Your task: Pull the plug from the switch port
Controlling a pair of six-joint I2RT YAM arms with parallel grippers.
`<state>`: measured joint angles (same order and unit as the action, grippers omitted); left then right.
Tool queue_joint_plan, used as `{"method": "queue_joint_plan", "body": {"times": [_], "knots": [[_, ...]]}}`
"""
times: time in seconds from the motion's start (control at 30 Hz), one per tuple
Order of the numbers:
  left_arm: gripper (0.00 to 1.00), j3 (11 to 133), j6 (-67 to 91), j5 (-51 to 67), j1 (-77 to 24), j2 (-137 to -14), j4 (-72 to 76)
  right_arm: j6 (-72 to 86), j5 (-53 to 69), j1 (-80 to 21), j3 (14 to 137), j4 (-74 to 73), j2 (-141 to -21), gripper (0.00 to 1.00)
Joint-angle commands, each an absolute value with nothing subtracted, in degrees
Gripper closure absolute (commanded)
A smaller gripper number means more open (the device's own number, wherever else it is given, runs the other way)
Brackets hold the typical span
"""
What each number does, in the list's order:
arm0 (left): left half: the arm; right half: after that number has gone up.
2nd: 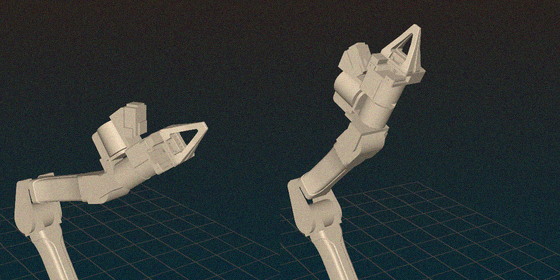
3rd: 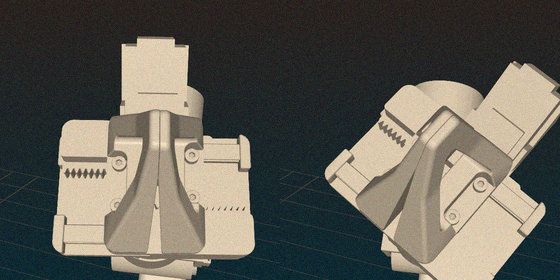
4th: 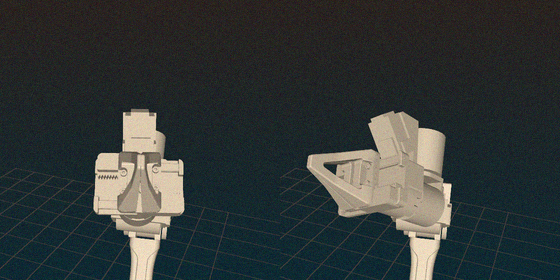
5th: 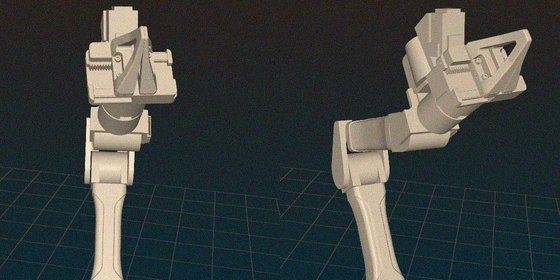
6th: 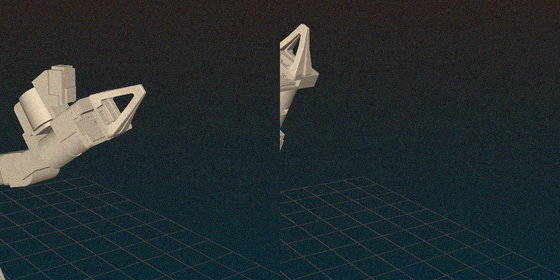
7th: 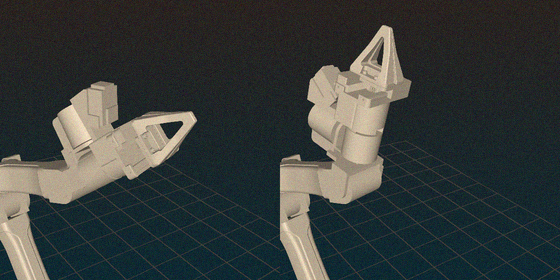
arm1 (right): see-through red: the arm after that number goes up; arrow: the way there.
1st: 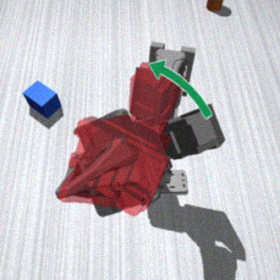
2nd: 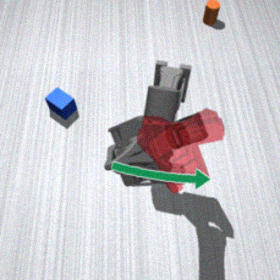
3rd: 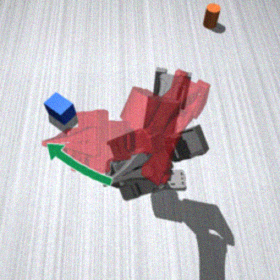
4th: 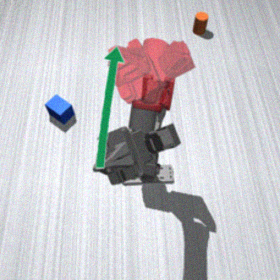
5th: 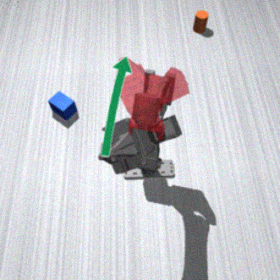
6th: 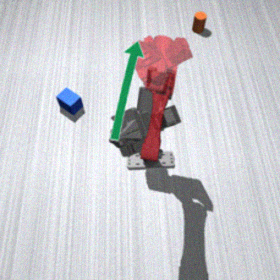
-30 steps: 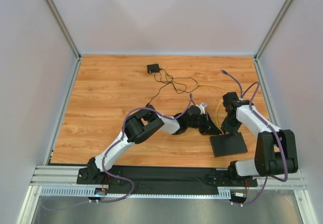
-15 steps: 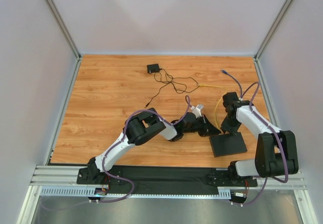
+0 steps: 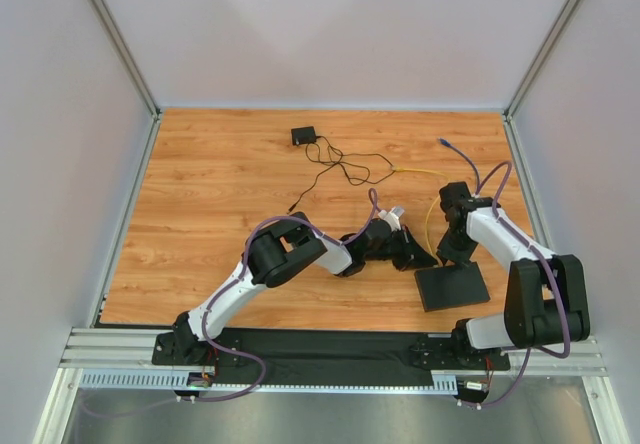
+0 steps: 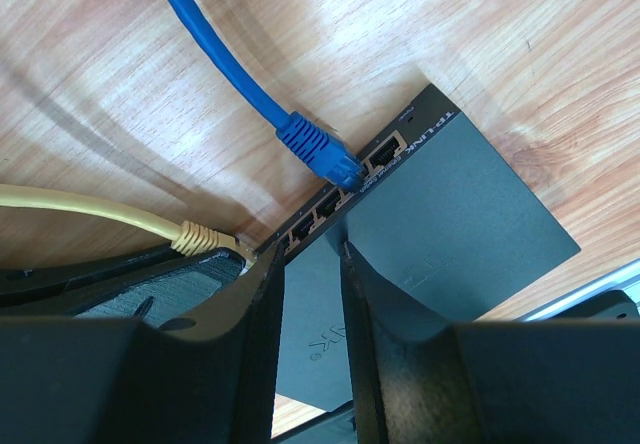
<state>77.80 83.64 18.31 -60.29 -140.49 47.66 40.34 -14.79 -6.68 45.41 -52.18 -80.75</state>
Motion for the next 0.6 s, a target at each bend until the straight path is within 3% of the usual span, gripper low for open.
{"method": "queue_joint_plan", "body": {"times": [0.0, 0.13, 0.37, 0.57], "knots": [[1.00, 76.8, 83.4, 14.4, -57.7, -140.9, 44.4, 40.6, -13.5, -6.9, 40.8, -49.5, -85.4, 0.71], [1.00, 76.6, 78.9, 13.6, -57.0, -141.8, 55.5, 40.5, -13.5, -7.0, 41.0, -49.7, -85.8, 0.71], [1.00, 75.8, 75.0, 12.1, -57.0, -139.5, 49.0, 40.4, -13.6, -7.0, 41.0, -49.6, -86.0, 0.71], [1.00, 74.6, 84.3, 12.0, -56.4, -140.7, 49.5, 40.4, -13.7, -7.1, 41.0, -49.6, -85.8, 0.71]]}}
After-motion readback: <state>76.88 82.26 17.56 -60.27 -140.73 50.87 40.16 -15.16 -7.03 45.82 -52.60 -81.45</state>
